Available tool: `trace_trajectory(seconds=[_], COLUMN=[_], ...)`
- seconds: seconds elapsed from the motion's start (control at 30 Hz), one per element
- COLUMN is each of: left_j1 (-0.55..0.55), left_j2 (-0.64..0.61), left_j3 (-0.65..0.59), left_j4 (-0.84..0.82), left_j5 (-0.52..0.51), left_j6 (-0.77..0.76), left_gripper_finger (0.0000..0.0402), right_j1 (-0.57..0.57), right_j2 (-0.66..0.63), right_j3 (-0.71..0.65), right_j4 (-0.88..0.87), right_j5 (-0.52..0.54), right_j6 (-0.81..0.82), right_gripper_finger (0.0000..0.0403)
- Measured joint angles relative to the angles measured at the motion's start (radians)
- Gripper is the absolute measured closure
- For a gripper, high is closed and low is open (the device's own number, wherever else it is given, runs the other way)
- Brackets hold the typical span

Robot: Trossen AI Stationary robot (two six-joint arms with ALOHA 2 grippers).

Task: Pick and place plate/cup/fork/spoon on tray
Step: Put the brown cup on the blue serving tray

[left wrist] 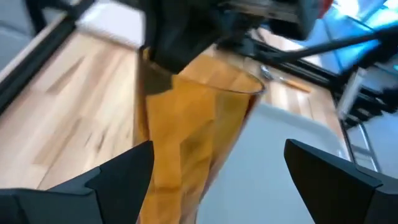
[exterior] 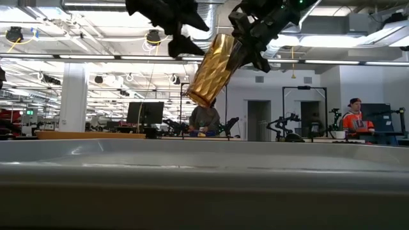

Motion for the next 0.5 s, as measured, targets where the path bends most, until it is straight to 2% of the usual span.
trace_trajectory(seconds=[0.2, 0.33, 0.5], left_j1=[0.005, 0.004, 0.002], left_j2=[-0.004, -0.004, -0.004], left_j3=[0.000, 0.000, 0.000], left_j4=[-0.005, 0.017, 0.073], left_j5=[-0.261, -0.334, -0.341], left_j6=[-0.258, -0.432, -0.500], left_gripper_finger=[0.0056, 0.0056, 0.0056], right_j1=[0.010, 0.036, 0.055], right_j2=[0.000, 0.000, 0.000], right_j3=[0.000, -0.001, -0.001], right_j4=[-0.009, -0.014, -0.033], right_j5=[0.111, 0.210, 0.290], right_j6=[0.000, -0.004, -0.020], right_gripper_finger=[0.0385, 0.0385, 0.0385])
